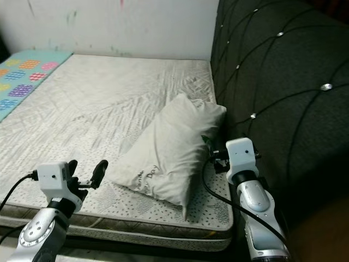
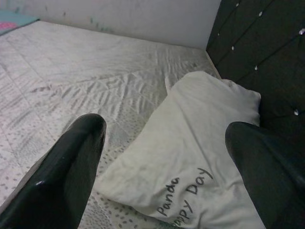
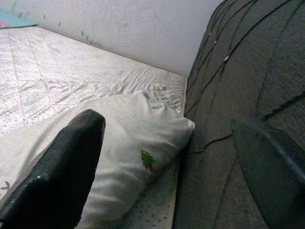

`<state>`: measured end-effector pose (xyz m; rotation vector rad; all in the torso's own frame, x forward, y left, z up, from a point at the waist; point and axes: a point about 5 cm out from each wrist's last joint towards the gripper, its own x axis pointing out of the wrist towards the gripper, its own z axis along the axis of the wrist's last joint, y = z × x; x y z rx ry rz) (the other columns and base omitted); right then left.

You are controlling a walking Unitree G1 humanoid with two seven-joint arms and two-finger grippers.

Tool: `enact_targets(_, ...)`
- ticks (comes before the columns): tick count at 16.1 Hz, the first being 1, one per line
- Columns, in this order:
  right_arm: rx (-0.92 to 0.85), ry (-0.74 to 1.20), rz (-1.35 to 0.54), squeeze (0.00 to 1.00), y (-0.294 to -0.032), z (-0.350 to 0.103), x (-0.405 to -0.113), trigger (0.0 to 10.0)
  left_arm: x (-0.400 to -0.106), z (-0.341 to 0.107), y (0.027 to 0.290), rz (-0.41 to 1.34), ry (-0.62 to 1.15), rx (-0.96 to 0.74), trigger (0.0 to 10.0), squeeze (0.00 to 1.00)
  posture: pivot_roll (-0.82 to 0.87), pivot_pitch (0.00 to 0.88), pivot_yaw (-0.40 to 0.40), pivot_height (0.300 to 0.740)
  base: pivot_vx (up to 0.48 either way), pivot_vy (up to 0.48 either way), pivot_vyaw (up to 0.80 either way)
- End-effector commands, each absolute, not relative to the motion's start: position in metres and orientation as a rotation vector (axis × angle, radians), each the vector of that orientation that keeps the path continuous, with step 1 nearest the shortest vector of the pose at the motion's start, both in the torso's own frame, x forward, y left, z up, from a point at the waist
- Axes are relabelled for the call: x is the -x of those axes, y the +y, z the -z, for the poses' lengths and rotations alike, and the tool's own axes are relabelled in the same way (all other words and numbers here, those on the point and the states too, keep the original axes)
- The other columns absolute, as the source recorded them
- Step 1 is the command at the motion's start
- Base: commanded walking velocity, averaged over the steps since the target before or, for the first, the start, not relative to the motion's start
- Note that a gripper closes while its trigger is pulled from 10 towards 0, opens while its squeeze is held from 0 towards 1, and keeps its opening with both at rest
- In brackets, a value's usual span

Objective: Clean up the room

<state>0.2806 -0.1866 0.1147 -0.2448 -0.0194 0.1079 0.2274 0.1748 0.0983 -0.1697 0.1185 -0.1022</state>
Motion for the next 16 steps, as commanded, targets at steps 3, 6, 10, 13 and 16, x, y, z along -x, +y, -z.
enact_targets(3,0.207,-0.034,-0.11,0.0,-0.183,-0.117,-0.277,10.0,-0.235,-0.098,0.174,0.11,0.116,0.158,10.0,0.0,-0.26,0.0,0.036,0.74,0.0,0.0,0.0)
enact_targets(6,0.2,-0.042,-0.116,0.0,-0.18,-0.118,-0.278,10.0,-0.238,-0.097,0.172,0.117,0.11,0.163,10.0,0.0,-0.26,0.0,0.038,0.74,0.0,0.0,0.0)
enact_targets(10,0.19,-0.058,-0.116,0.0,-0.179,-0.122,-0.281,10.0,-0.24,-0.098,0.175,0.108,0.105,0.155,10.0,0.0,-0.24,0.0,0.038,0.74,0.0,0.0,0.0)
enact_targets(13,0.165,-0.051,-0.117,0.0,-0.176,-0.119,-0.277,10.0,-0.238,-0.1,0.178,0.1,0.097,0.147,10.0,0.0,-0.21,0.0,0.036,0.74,0.0,0.0,0.0)
enact_targets(16,0.144,-0.031,-0.153,0.0,-0.169,-0.113,-0.275,10.0,-0.233,-0.1,0.181,0.074,0.097,0.144,10.0,0.0,-0.19,0.0,0.022,0.74,0.0,0.0,0.0)
